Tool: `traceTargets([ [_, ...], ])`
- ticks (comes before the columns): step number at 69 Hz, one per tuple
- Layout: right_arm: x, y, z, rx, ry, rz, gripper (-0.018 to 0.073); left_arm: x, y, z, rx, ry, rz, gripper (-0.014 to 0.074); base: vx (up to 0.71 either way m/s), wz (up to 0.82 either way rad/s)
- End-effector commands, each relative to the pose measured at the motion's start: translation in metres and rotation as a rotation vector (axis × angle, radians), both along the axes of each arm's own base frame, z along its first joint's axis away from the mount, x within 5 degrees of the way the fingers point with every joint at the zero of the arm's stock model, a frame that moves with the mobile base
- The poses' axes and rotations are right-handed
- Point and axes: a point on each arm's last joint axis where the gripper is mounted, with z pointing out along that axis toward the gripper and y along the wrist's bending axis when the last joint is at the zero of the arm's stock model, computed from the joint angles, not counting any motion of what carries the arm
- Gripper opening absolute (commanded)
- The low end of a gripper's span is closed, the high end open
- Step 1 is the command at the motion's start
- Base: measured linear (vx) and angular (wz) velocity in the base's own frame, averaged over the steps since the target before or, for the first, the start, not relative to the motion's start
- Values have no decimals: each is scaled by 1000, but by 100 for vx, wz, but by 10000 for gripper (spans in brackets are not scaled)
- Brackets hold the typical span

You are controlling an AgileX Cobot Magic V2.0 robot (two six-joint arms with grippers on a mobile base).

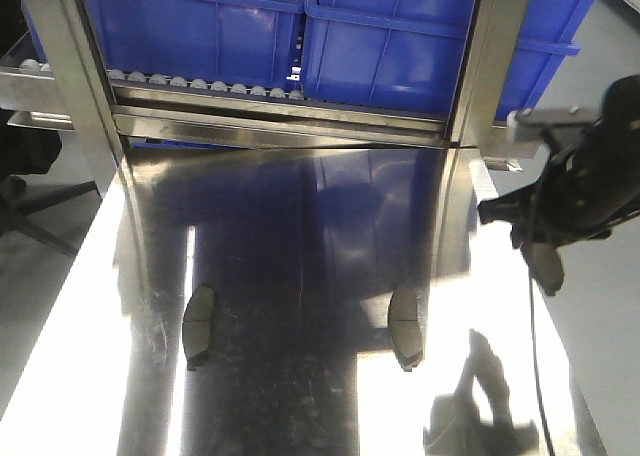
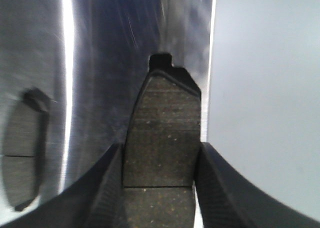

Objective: Move and align brake pads A on conveyor
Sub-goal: 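Lift the brake pad with the right gripper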

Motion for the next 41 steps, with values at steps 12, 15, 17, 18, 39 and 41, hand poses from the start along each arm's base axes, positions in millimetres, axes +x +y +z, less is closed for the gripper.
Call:
traceTargets([
  [12, -74, -11, 62, 69, -402, -6, -5, 2, -1, 18, -22, -119, -3, -6, 0, 0],
  [15, -86, -12, 63, 76, -444, -3, -5, 2, -1, 18, -22, -119, -3, -6, 0, 0],
  [17, -97, -14, 68, 81, -489, 0, -5, 2, -1, 18, -22, -119, -3, -6, 0, 0],
  [18, -102, -15, 70, 82, -507, 3, -5, 2, -1, 18, -22, -119, -3, -6, 0, 0],
  [39, -198, -28, 85, 85, -837, 53, -5, 2, -1, 18, -22, -119, -3, -6, 0, 0],
  [41, -205, -29, 85, 75, -864, 64, -5, 2, -1, 18, -22, -119, -3, -6, 0, 0],
])
